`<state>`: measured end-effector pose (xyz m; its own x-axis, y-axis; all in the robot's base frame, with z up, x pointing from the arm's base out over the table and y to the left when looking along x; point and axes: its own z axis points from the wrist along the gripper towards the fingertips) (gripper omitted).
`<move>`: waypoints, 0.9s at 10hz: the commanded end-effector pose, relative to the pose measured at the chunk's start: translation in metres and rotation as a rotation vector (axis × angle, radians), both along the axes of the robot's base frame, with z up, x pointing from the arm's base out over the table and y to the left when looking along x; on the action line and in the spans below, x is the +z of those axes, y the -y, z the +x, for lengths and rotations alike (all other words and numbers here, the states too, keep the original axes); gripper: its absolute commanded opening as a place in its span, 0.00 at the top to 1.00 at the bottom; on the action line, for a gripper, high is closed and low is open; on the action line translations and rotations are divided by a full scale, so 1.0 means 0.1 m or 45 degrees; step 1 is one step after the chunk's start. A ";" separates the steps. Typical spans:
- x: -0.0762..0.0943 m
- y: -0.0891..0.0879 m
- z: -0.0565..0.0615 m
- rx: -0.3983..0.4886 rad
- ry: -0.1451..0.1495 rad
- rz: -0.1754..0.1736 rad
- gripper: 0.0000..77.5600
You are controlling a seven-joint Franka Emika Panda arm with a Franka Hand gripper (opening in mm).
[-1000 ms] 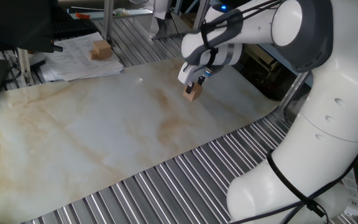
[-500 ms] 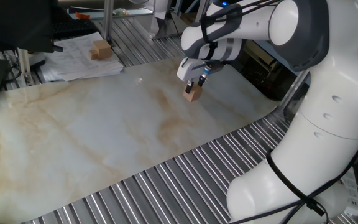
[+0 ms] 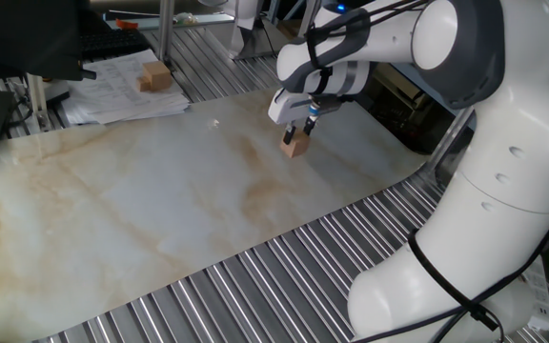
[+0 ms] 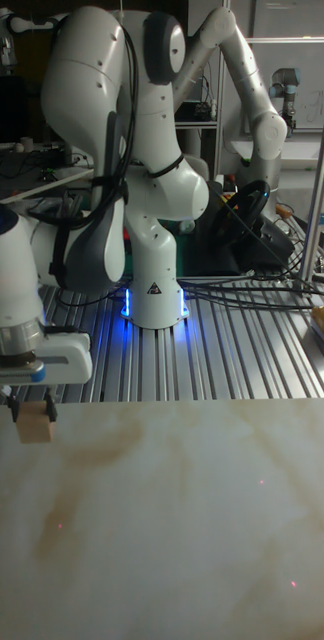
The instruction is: Pick up the small block on the left and move it to the right
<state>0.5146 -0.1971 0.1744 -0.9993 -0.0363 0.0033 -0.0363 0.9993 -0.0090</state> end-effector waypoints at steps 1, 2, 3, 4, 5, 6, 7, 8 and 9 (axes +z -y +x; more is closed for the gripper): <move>-0.12 -0.21 -0.06 -0.048 0.033 0.031 0.98; -0.11 -0.30 -0.07 -0.061 0.033 0.032 0.98; -0.10 -0.33 -0.07 -0.063 0.031 0.032 0.98; -0.01 -0.44 -0.07 -0.055 0.022 0.029 0.98; 0.02 -0.49 -0.07 -0.053 0.017 0.031 0.98; 0.01 -0.54 -0.07 -0.059 0.017 0.030 0.98; 0.00 -0.65 -0.10 -0.077 0.020 0.030 0.98; 0.00 -0.71 -0.12 -0.088 0.022 0.027 0.98; 0.00 -0.78 -0.14 -0.105 0.024 0.026 0.98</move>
<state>0.5037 -0.1289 0.1729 -0.9997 0.0239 -0.0097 0.0238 0.9996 0.0142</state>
